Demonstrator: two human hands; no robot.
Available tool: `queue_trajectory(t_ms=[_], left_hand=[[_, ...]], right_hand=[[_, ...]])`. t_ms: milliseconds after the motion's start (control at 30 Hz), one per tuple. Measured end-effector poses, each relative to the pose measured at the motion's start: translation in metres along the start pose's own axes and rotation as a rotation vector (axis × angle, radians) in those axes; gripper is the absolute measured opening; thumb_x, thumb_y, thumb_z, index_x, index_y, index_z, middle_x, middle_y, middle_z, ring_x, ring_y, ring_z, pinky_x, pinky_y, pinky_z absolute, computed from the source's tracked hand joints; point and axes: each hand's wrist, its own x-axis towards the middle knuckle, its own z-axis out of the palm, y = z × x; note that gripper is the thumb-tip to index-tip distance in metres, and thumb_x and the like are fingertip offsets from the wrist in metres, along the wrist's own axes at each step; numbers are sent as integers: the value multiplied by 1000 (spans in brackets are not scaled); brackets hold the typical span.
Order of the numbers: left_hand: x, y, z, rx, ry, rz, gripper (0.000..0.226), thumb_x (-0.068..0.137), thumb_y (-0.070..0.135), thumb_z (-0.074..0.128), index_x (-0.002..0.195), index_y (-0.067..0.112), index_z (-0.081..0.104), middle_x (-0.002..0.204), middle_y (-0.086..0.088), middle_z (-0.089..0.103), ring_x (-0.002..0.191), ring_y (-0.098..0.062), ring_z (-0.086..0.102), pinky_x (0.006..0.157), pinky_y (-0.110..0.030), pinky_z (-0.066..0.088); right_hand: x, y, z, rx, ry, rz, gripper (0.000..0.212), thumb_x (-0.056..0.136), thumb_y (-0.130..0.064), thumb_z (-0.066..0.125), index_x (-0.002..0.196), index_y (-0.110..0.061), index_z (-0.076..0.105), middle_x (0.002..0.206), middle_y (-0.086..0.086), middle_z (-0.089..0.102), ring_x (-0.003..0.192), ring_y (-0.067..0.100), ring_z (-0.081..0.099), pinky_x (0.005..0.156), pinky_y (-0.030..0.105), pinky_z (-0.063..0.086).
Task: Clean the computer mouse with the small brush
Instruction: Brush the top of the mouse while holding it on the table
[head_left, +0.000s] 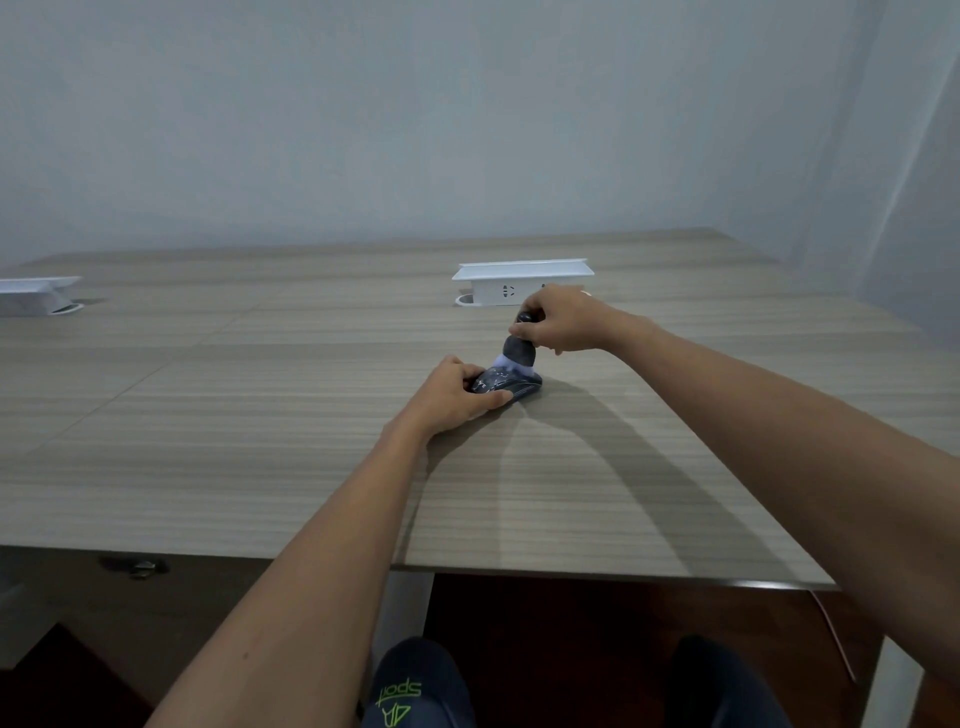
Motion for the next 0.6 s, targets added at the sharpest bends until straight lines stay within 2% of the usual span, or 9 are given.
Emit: queue_trajectory(t_ms=[67,167,267,400,533,600], left_hand=[[-1,1,0,8,2,1,41,83,47,75,113,19,75,112,-4,50,84,-6,55,66,-17,42],[0,0,1,7,8,1,39,82,48,75,109,20,75,111,-5,51,87,-14,58,65,-18,41],[-1,2,1,4,13,9,42,84,46,75,115,18,75,114,-6,51,86,-10,57,65,-15,39],[-2,2,1,1,0,2,43,84,46,74,116,18,74,115,-7,53,87,-10,57,64,-15,38],[-1,2,2,-14,4,-19,38,80,51,75,100,19,74,100,-6,54,81,-16,57,60,-20,37],[-2,3,2,-22,12,-19,41,80,51,75,105,19,75,97,-6,52,83,-17,56,61,-21,37]], right_hand=[[-1,1,0,18,-7,-22,27,95,-24,62,88,0,72,62,2,62,36,1,54,39,11,40],[-2,9,-2,60,-14,-37,28,95,-26,62,89,0,72,71,9,69,37,1,54,43,13,44],[-5,18,-3,31,13,-17,27,95,-22,61,89,3,72,69,12,68,35,1,53,41,15,43],[-6,11,-1,-67,51,-38,28,95,-22,60,92,2,74,79,14,72,50,8,54,49,18,40],[-3,-7,4,-48,36,-108,30,93,-23,61,85,4,71,74,16,71,42,4,55,44,17,41],[-2,-12,6,-79,38,-135,31,93,-24,61,86,4,71,77,18,71,56,13,60,54,27,43]])
